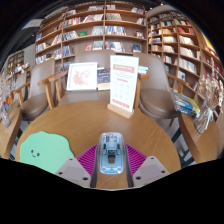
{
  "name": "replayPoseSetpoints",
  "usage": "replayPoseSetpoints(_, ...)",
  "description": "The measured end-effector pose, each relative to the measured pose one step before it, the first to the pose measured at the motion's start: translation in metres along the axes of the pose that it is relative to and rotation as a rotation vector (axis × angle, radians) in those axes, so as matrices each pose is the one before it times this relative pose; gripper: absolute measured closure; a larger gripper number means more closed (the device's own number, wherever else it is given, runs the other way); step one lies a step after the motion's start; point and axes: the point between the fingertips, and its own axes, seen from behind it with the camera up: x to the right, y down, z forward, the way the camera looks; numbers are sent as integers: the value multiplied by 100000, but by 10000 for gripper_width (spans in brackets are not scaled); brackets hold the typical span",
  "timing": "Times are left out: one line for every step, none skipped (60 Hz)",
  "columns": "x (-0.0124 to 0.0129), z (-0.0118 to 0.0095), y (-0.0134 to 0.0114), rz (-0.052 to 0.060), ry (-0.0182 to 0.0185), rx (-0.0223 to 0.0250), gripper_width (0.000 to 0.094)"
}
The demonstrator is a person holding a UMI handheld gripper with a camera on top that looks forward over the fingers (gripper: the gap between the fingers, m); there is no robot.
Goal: Arrange mouse
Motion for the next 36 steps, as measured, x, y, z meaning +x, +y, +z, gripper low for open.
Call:
replayPoseSetpoints(-365,-560,-574,-31,-363,1136,522)
replayPoseSetpoints(-385,-564,-572,-101,-385,1030,523)
replayPoseSetpoints(-322,-746,-522,-267,-598,937,534)
replayPoseSetpoints(-573,-616,-582,-118,-641,923,535)
replayPoseSetpoints(-682,-592,-651,9,-924,1177,535)
replayPoseSetpoints(-805,-587,-687,100,-1325,1375,536)
replayPoseSetpoints(-925,-545,-700,289,-1717,1500,535)
replayPoseSetpoints(-1003,-505,-628,308,-1868,1235,535)
replayPoseSetpoints(-1023,-443,-489,30,-1792,698,535)
replayPoseSetpoints(-1231,-196,-446,-292,-1159,301,537)
replayPoseSetpoints(-998,-378,-277,-283,-1577,318,535)
replayPoseSetpoints(-1018,-314,-395,98,-1677,495,536)
replayPoseSetpoints(-1068,-218,-341,467,-1763,876,535)
replayPoseSetpoints(-1053,-130,-292,562,-1755,1042,537)
replayPoseSetpoints(-959,-38,-199,202,-1455,866,538)
replayPoseSetpoints(-848,82,-1,-388,-940,420,536)
replayPoseSetpoints(-668,161,172,-893,-376,-66,536)
replayPoseSetpoints(-841,199,303,-1011,220,-376,536)
replayPoseSetpoints(-556,545,213,-800,401,-616,536)
replayPoseSetpoints(-501,366,371,-503,365,-466,537)
replayPoseSetpoints(-533,414,374,-262,163,-363,536)
replayPoseSetpoints(-530,452,404,-166,-15,-381,537)
replayPoseSetpoints(-463,482,526,-219,-27,-620,537)
replayPoseSetpoints(-419,497,650,-287,80,-957,538)
replayPoseSetpoints(-369,526,702,-250,129,-1283,538)
replayPoseSetpoints(-325,466,761,-60,133,-1454,538)
replayPoseSetpoints(-62,26,1248,-155,-89,-1251,539)
replayPoseSetpoints(-390,587,556,-84,158,-1585,539)
replayPoseSetpoints(-398,495,494,-108,132,-1418,539)
replayPoseSetpoints(-310,399,601,-103,54,-1283,539)
replayPoseSetpoints(-317,341,558,-87,-29,-1100,539)
replayPoseSetpoints(-309,300,523,-236,-72,-896,538)
replayPoseSetpoints(-242,218,467,-397,-28,-739,536)
replayPoseSetpoints(-182,202,426,-379,125,-690,537)
replayPoseSetpoints(-151,124,434,-168,182,-755,537)
replayPoseSetpoints(-105,4,589,-85,58,-715,537)
